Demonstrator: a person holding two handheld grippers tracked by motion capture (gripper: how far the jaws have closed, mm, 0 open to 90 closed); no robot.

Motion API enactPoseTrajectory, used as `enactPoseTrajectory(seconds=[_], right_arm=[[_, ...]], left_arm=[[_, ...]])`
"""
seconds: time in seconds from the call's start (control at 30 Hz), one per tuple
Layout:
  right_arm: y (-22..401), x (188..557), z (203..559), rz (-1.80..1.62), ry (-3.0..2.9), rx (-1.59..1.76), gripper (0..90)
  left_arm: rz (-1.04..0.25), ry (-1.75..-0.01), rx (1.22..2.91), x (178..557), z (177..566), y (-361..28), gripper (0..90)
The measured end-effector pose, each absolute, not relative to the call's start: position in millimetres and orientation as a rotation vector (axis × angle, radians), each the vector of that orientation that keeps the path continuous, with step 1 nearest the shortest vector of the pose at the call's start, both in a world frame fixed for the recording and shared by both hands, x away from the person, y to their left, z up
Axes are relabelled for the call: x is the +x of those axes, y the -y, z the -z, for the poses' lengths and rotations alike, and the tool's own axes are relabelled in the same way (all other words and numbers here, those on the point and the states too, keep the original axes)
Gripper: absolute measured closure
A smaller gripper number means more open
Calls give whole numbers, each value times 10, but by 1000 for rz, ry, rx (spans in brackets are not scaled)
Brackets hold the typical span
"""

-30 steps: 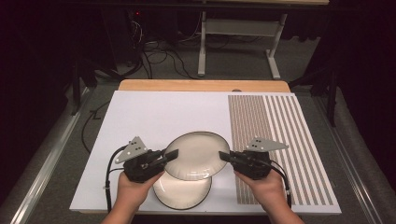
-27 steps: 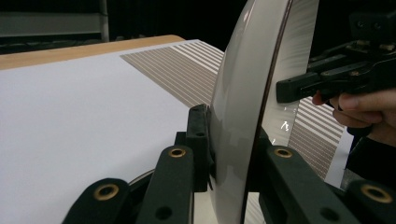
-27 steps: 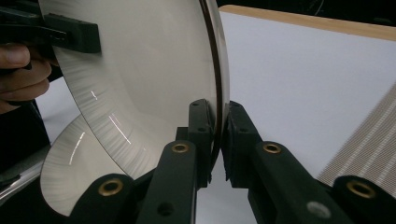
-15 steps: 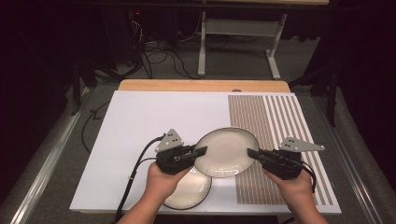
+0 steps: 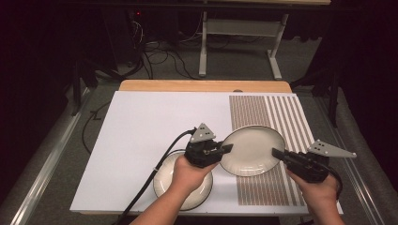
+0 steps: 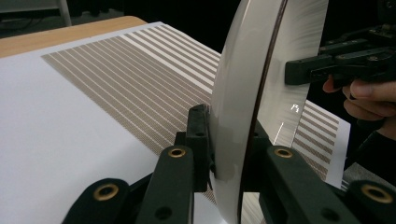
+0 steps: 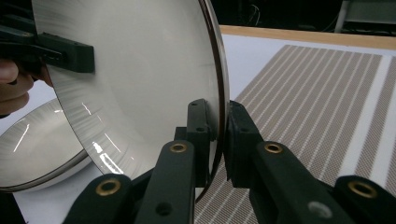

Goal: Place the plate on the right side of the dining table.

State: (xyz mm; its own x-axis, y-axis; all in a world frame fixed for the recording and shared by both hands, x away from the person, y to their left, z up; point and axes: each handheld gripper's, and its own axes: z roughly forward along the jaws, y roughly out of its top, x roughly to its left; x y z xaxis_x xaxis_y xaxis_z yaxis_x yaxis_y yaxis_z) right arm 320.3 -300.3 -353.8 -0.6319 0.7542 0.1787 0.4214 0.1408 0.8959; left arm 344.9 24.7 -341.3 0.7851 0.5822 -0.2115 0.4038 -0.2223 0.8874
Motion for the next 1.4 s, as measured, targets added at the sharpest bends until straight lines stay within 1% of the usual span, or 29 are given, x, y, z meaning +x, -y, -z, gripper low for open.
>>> enactPoseTrajectory(seconds=[0.33,0.57,0.77,1.0,1.2,1.4], right_arm=[[3301,3174,3600,-1456,-2045,1208,836],[3465,3181,3617,-1435,-1997,1233,829],[3557,3218,3633,-1428,-1971,1256,831],[3636,3250,3639,-1437,-1938,1287,830],[3712,3313,3667,-1414,-1917,1318,830],[3722,3350,3708,-1388,-1914,1341,829]], left_arm=[[-169,-775,1884,3564,3450,110,781],[-179,-780,1900,3635,3417,319,777],[-166,-808,1909,3728,3421,441,765],[-203,-810,1918,3769,3417,555,758],[-200,-845,1909,3850,3506,674,746],[-225,-867,1915,3885,3560,726,735]])
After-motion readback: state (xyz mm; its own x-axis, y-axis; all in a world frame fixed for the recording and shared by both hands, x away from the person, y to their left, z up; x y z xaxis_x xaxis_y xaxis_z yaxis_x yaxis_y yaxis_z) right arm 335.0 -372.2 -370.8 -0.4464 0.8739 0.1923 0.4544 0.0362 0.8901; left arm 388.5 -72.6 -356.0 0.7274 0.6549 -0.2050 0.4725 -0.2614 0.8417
